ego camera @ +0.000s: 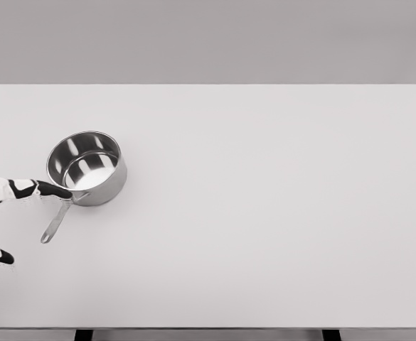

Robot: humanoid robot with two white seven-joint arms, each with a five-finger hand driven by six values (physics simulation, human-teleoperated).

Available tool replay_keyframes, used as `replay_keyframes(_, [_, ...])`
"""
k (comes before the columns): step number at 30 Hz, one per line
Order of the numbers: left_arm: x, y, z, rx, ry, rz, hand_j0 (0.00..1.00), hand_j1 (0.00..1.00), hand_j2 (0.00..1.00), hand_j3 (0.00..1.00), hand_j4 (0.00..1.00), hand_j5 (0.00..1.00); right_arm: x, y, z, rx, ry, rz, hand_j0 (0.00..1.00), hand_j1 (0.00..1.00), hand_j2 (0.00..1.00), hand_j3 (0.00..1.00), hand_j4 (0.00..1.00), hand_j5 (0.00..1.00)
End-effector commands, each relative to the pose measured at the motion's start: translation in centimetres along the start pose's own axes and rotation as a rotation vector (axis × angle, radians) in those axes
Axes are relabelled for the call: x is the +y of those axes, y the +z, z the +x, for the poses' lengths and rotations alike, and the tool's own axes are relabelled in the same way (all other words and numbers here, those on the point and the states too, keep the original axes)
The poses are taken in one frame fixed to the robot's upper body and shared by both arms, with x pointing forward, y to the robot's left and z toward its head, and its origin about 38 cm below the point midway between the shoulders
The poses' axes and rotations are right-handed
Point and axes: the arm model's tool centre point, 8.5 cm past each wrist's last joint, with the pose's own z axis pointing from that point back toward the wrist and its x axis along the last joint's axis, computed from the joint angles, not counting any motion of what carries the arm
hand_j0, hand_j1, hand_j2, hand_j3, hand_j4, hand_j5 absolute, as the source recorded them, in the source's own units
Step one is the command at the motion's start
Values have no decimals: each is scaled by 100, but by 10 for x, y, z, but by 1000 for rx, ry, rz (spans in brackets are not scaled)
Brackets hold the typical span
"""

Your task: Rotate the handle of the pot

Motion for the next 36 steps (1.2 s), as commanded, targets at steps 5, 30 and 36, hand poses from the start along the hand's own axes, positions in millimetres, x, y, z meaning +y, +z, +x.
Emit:
replay_keyframes(5, [18,5,9,-19,3,45,100,100,100,100,100,100,0,0,0,0,-1,0,100,100,100,100,100,100])
replay_keyframes(30, [94,-89,80,-448,-269,210,100,100,100,100,100,100,0,0,0,0,1,0,100,100,100,100,100,100])
replay_keyframes(36, [80,-101,74,-532,-83,188,100,100,100,100,100,100,0,0,0,1,0,0,100,100,100,100,100,100])
